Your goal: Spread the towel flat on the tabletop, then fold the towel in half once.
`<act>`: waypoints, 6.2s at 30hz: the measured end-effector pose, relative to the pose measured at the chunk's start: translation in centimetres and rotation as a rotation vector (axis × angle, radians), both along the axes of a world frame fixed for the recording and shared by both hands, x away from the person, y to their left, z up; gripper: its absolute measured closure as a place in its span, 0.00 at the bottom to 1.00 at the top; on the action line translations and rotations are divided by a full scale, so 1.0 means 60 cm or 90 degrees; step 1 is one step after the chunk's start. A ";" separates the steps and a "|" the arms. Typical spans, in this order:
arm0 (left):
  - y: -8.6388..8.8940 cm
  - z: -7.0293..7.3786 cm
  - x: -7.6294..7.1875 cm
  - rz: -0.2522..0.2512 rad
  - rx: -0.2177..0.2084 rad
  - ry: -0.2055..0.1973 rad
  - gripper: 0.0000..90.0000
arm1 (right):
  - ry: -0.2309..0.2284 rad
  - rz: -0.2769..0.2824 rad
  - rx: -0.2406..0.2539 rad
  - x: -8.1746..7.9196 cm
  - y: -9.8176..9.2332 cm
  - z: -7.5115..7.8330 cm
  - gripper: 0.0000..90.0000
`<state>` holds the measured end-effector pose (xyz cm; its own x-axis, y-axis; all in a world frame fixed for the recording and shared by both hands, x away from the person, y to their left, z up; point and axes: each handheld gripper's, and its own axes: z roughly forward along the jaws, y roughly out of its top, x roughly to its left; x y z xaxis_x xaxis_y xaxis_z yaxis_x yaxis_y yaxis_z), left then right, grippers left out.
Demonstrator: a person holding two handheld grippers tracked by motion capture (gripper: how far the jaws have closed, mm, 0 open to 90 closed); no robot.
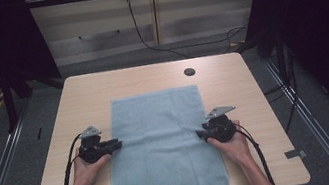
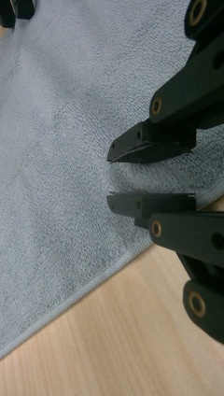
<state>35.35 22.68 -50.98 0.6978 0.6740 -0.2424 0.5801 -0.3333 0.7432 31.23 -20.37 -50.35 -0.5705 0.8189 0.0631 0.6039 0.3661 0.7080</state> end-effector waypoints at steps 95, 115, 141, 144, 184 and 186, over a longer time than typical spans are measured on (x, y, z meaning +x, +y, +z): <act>0.023 0.029 0.037 0.045 -0.019 0.037 0.58 | 0.006 -0.045 0.104 0.062 -0.049 0.014 0.96; -0.010 0.008 0.076 0.075 0.008 0.024 0.48 | 0.000 -0.032 0.128 0.035 -0.052 0.011 0.96; 0.008 0.074 0.041 -0.008 -0.111 -0.011 0.95 | -0.041 -0.020 0.177 0.027 -0.062 0.075 0.97; 0.020 0.103 0.040 -0.002 -0.125 -0.030 0.95 | -0.067 -0.016 0.193 0.026 -0.063 0.106 0.97; 0.046 0.408 0.150 0.084 -0.202 -0.201 0.95 | -0.249 -0.045 0.186 0.165 -0.036 0.446 0.98; 0.044 0.419 0.144 0.070 -0.192 -0.214 0.95 | -0.255 -0.046 0.198 0.165 -0.036 0.456 0.98</act>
<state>44.00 25.33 -25.87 0.6993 0.6827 -0.2117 0.3097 -0.0224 0.9506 41.12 -22.51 -22.99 -0.5422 0.8345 0.0981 0.2796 0.0691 0.9576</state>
